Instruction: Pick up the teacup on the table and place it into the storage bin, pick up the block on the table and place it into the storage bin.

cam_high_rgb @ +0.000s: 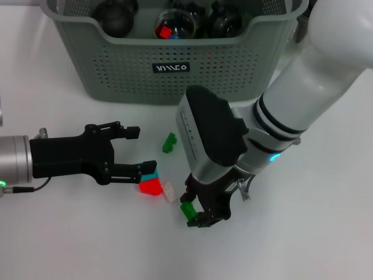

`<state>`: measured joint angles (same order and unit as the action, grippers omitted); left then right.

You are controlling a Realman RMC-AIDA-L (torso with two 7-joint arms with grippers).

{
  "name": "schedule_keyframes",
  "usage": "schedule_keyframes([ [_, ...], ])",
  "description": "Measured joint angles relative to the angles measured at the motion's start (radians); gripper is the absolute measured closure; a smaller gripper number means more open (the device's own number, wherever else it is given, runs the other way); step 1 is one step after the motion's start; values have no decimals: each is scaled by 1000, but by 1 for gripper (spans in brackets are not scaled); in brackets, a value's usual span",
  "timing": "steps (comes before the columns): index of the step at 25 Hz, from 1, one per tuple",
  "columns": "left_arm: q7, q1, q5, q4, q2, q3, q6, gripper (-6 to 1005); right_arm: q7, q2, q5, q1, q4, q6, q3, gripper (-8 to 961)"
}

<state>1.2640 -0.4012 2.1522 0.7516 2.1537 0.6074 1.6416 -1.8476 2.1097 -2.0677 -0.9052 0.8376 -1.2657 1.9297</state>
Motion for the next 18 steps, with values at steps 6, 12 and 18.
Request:
schedule_keyframes([
  [6, -1, 3, 2, 6, -4, -15, 8, 114, -68, -14, -55, 6, 83, -116, -105, 499],
  [12, -4, 5, 6, 7, -18, -33, 13, 114, -78, -20, -121, 33, 198, -358, -439, 486],
  [18, -8, 6, 16, 12, -31, -52, 17, 114, -75, -35, -101, 24, 300, -528, -794, 472],
])
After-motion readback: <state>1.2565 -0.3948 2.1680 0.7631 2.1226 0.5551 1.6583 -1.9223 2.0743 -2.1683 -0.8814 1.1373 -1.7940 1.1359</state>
